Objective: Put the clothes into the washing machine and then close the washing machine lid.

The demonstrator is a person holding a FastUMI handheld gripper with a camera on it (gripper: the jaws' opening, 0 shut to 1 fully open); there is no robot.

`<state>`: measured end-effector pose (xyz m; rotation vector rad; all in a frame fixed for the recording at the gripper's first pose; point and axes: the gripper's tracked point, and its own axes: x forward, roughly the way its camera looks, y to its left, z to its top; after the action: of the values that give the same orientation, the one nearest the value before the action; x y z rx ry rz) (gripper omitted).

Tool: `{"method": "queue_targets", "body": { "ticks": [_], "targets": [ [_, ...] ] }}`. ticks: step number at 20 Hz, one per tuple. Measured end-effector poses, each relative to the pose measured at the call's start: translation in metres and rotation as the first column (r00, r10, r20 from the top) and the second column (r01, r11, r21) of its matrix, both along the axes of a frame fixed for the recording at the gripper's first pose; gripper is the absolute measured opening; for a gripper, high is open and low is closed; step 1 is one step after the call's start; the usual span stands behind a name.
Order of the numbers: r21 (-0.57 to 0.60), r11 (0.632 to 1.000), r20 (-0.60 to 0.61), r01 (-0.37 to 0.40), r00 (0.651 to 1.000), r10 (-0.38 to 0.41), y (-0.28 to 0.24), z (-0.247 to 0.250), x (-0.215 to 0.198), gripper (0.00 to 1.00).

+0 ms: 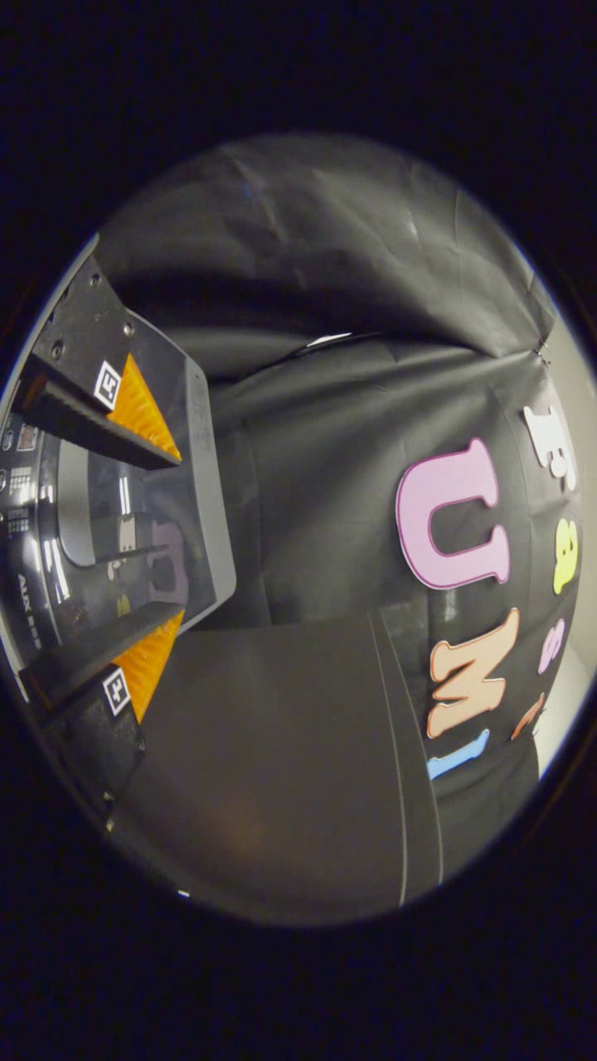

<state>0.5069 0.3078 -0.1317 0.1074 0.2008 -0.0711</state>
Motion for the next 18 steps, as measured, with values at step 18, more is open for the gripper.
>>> {"method": "queue_targets", "body": {
  "ticks": [18],
  "targets": [
    [-0.266, 0.960, -0.010, -0.087, 0.996, 0.087, -0.007, 0.067, -0.113, 0.97]
  ]
}}
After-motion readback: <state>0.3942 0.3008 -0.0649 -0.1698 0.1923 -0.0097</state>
